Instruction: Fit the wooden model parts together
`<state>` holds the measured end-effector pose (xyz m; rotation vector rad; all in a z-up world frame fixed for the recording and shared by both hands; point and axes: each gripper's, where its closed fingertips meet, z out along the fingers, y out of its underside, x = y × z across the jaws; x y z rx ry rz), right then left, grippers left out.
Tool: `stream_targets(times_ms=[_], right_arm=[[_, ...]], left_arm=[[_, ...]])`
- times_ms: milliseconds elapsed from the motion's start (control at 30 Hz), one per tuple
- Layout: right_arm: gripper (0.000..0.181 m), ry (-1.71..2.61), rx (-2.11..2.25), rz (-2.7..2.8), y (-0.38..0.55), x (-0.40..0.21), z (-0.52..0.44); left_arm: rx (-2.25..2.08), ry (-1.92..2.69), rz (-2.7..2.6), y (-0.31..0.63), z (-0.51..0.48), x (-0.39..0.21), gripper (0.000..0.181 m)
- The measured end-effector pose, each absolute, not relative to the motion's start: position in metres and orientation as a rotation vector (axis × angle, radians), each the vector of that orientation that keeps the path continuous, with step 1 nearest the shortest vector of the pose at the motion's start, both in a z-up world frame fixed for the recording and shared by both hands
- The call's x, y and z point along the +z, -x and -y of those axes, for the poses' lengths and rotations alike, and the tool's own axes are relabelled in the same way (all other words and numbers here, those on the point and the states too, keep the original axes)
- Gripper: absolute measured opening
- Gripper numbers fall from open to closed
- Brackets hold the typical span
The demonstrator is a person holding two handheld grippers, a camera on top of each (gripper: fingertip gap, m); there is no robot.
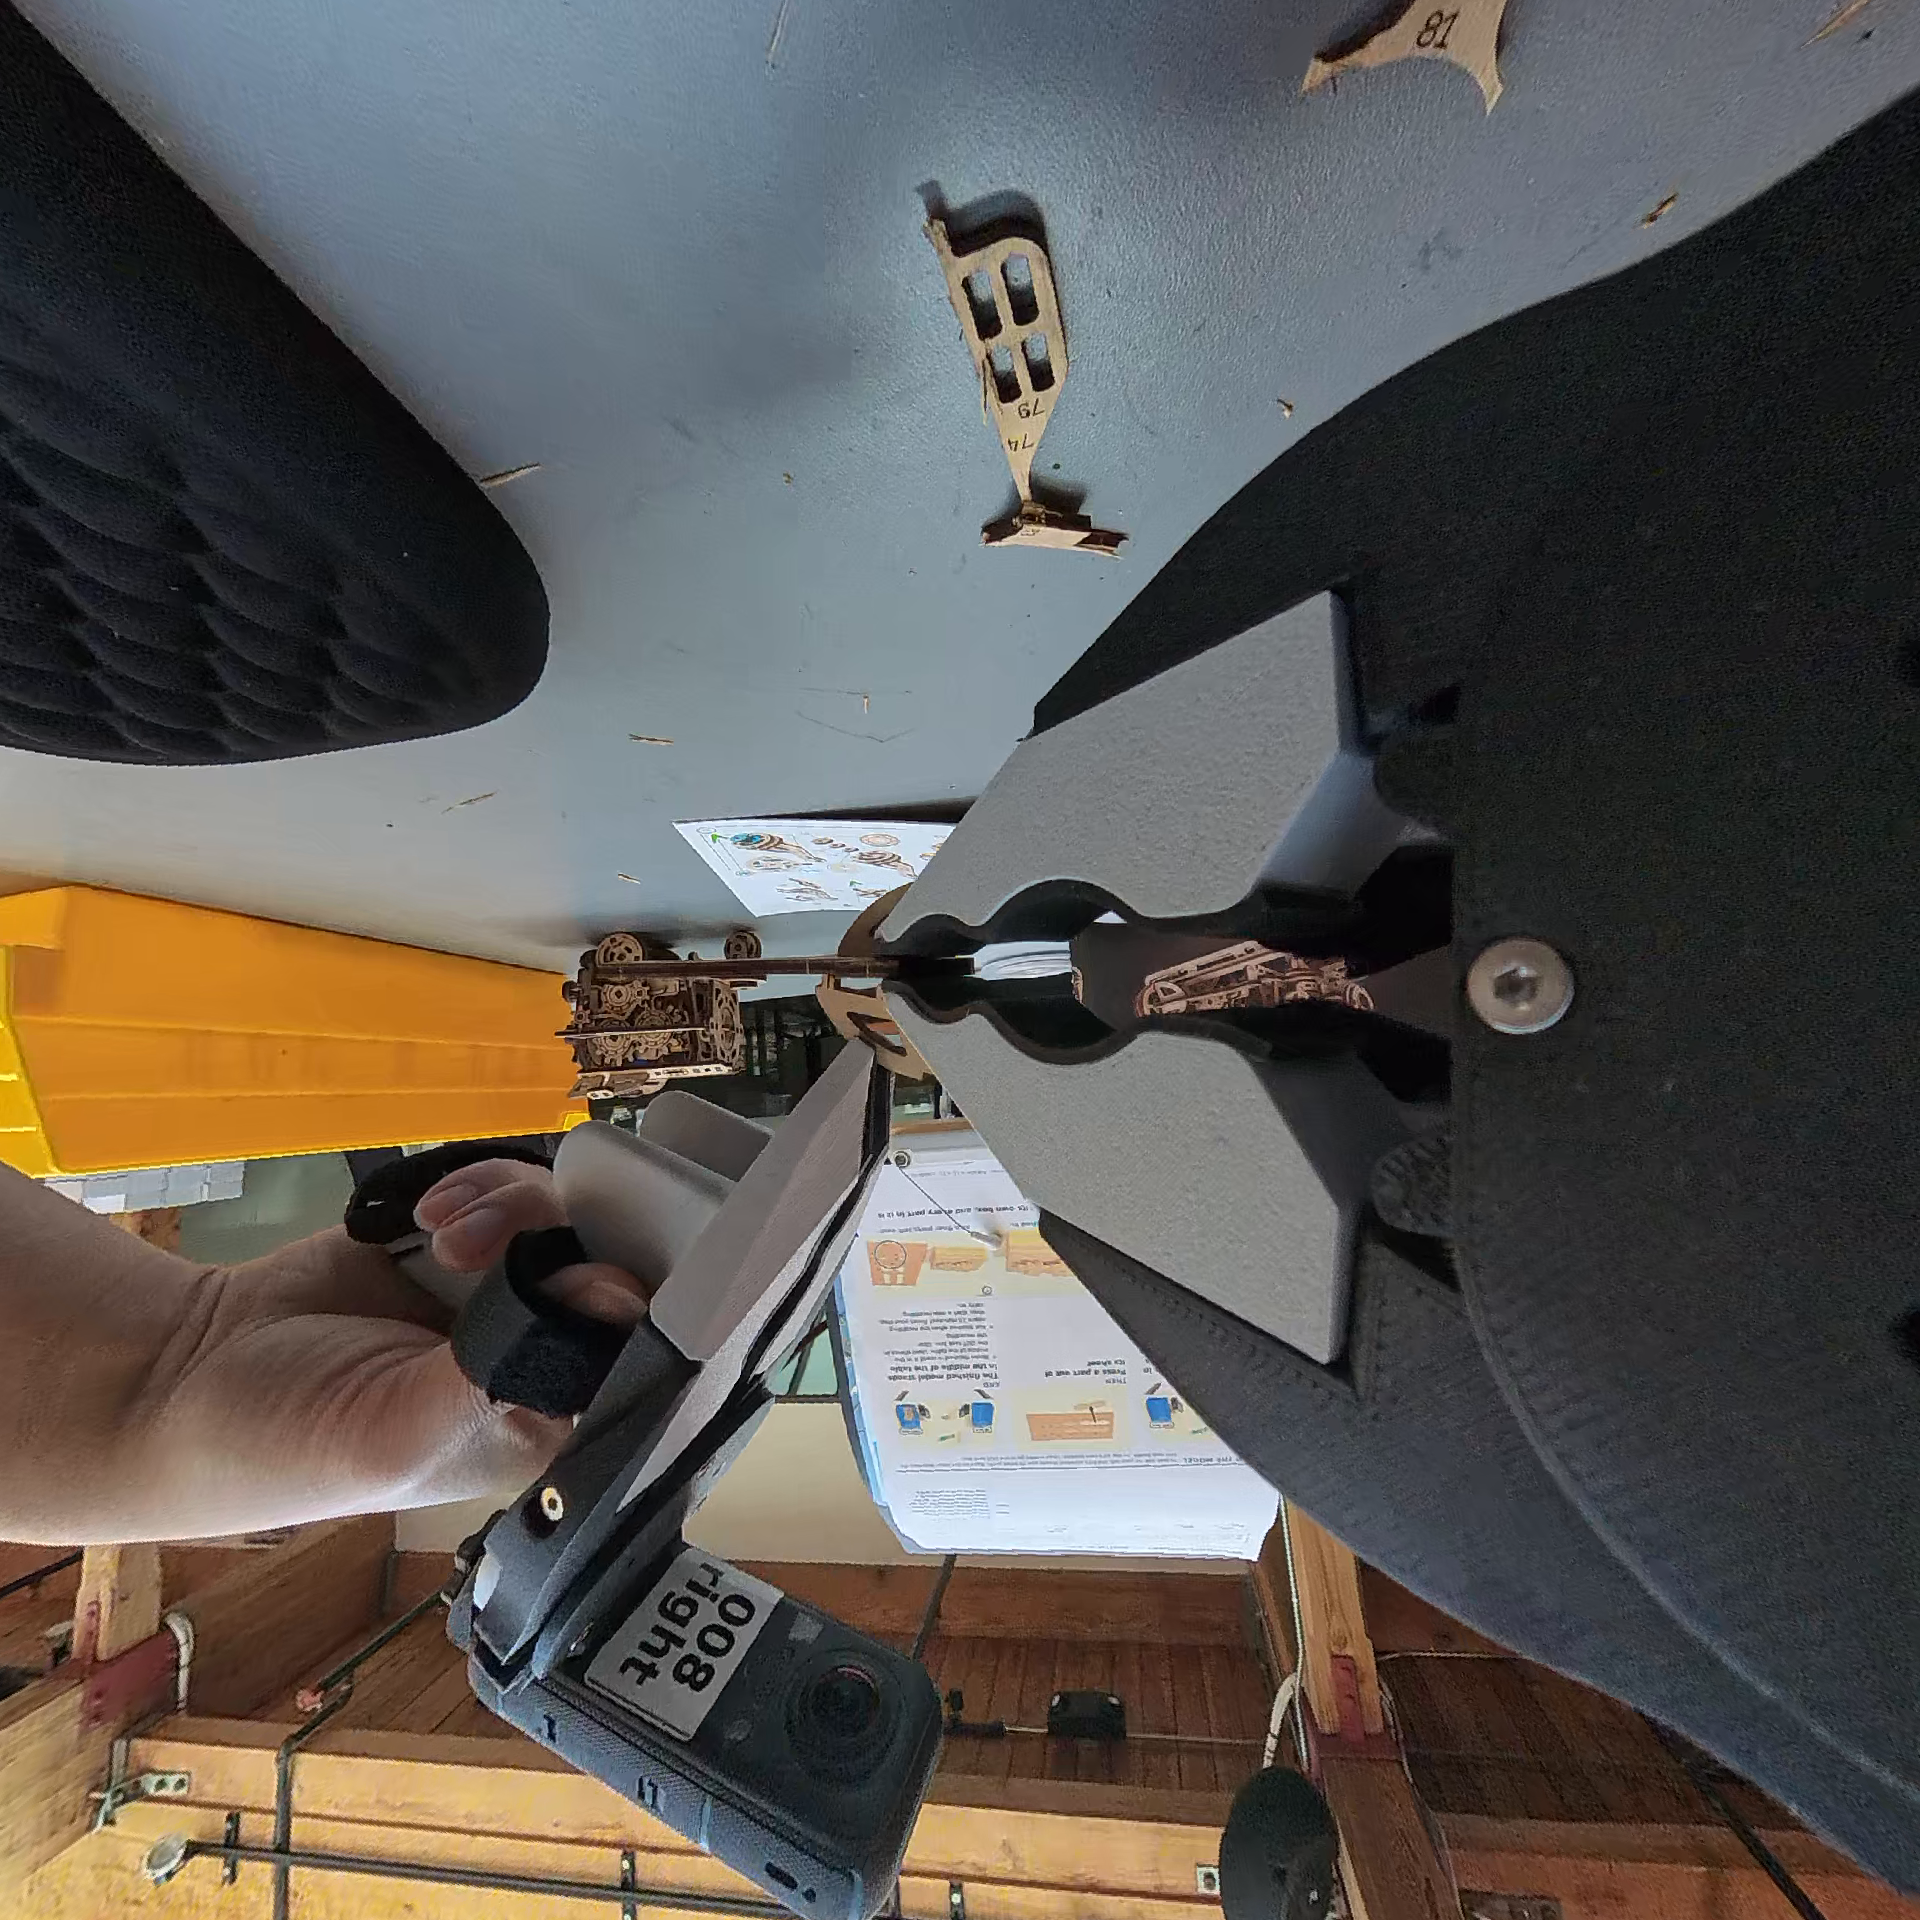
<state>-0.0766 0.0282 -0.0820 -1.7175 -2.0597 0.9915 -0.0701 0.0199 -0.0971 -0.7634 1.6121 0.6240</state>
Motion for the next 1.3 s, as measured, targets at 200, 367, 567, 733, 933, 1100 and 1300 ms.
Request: stream_targets(times_ms=[200,367,567,733,933,1100,1300], right_arm=[[0.002,1.737,0.967,2.096,0.080,-0.104,-0.032],[0.002,1.843,1.118,2.058,0.082,-0.124,-0.038],[0.002,1.871,1.245,1.924,0.085,-0.123,-0.054],[0.002,1.983,1.254,1.754,0.079,-0.121,-0.080],[0.002,2.253,1.498,1.840,0.067,-0.152,-0.044],[0.007,2.323,1.532,1.767,0.069,-0.162,-0.046],[0.027,2.127,1.341,1.667,0.067,-0.130,-0.082]], left_arm=[[0.511,0.766,-1.662,0.070,-0.022,-0.119,0.000],[0.501,0.763,-1.711,0.072,-0.027,-0.137,0.000],[0.356,0.865,-1.657,0.074,-0.029,-0.130,0.000],[0.010,1.236,-1.594,0.091,-0.035,-0.130,0.000],[-0.122,1.275,-1.540,0.103,-0.033,-0.120,0.001],[-0.121,1.297,-1.585,0.106,-0.029,-0.126,0.001],[-0.165,1.372,-1.566,0.115,-0.032,-0.125,0.001]])
